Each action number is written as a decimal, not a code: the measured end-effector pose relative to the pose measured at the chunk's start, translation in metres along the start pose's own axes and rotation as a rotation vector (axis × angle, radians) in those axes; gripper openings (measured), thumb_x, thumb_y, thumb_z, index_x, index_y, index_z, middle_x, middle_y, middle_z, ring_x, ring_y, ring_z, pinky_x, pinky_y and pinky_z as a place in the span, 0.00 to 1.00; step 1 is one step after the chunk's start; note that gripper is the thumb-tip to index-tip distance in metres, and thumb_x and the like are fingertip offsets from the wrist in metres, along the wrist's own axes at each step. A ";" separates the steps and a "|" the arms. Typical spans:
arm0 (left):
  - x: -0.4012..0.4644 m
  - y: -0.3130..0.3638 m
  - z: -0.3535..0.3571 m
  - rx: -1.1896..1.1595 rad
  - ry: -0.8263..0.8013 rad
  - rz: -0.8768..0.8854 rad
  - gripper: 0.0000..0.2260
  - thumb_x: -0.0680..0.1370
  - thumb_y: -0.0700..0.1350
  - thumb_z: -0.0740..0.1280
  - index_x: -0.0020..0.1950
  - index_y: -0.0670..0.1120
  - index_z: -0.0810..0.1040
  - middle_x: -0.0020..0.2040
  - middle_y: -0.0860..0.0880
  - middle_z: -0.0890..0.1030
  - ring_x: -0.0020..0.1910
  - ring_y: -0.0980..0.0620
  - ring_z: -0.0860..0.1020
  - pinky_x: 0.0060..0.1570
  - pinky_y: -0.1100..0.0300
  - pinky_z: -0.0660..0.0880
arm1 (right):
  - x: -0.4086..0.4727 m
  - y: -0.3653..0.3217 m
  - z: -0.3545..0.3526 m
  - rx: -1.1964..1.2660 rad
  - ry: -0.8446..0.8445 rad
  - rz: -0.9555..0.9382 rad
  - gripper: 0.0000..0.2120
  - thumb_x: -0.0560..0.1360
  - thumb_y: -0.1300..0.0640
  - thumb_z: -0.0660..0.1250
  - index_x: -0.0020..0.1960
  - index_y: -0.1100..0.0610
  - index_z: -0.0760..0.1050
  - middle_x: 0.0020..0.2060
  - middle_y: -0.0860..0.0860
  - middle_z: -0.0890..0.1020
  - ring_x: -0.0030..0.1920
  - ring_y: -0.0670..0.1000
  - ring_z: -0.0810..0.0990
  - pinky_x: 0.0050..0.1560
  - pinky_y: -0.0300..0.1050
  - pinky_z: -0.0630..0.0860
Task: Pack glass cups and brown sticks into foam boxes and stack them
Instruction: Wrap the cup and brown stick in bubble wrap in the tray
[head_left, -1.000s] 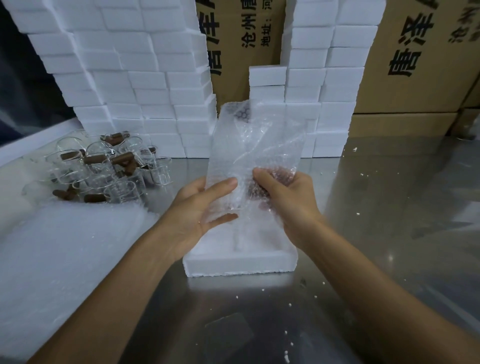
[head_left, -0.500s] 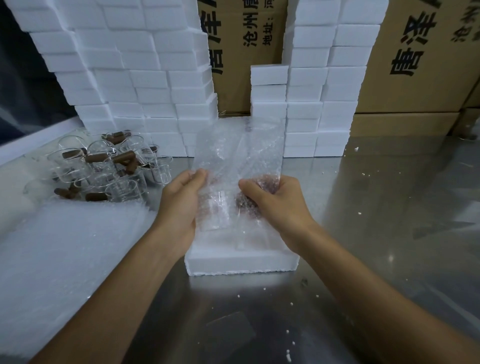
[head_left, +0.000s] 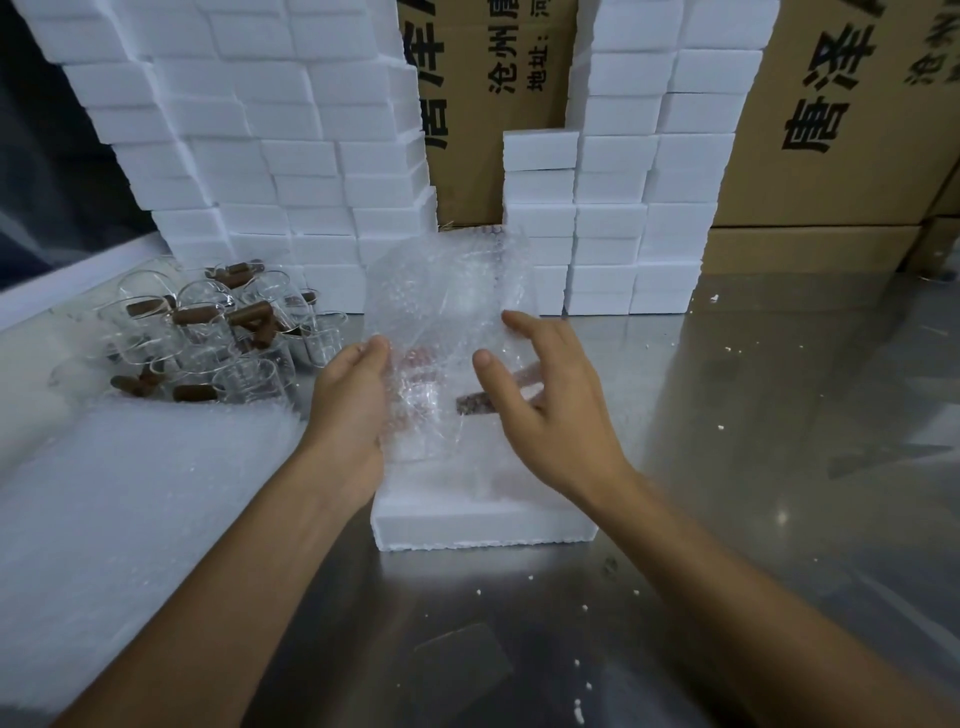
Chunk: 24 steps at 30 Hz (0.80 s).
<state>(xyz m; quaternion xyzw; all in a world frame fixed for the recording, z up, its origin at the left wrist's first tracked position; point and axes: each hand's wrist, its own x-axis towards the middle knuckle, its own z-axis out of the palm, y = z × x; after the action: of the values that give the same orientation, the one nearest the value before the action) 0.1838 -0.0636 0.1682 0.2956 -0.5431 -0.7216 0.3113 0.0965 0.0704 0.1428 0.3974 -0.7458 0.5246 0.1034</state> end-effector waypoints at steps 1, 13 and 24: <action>0.000 0.001 0.000 -0.004 -0.009 -0.003 0.10 0.84 0.49 0.61 0.56 0.48 0.80 0.54 0.47 0.85 0.54 0.46 0.83 0.56 0.44 0.79 | 0.000 0.000 0.000 -0.030 -0.039 0.019 0.24 0.80 0.41 0.62 0.70 0.53 0.72 0.62 0.45 0.74 0.49 0.42 0.79 0.50 0.36 0.76; -0.009 0.004 0.006 -0.118 -0.104 -0.002 0.13 0.83 0.47 0.61 0.61 0.42 0.78 0.56 0.42 0.84 0.55 0.43 0.83 0.59 0.39 0.77 | -0.001 -0.001 0.001 0.076 0.016 -0.006 0.26 0.81 0.48 0.65 0.25 0.56 0.69 0.24 0.38 0.78 0.32 0.37 0.78 0.32 0.32 0.69; -0.012 0.009 0.000 -0.246 -0.285 -0.101 0.18 0.78 0.52 0.61 0.61 0.42 0.78 0.49 0.44 0.81 0.48 0.43 0.81 0.53 0.48 0.76 | 0.005 -0.007 0.004 0.521 -0.175 0.517 0.18 0.80 0.48 0.66 0.35 0.56 0.69 0.26 0.51 0.70 0.25 0.47 0.67 0.27 0.40 0.69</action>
<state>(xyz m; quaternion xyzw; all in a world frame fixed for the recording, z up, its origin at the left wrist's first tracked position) 0.1926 -0.0559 0.1784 0.1771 -0.4740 -0.8317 0.2286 0.0990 0.0632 0.1486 0.2522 -0.6691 0.6695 -0.2011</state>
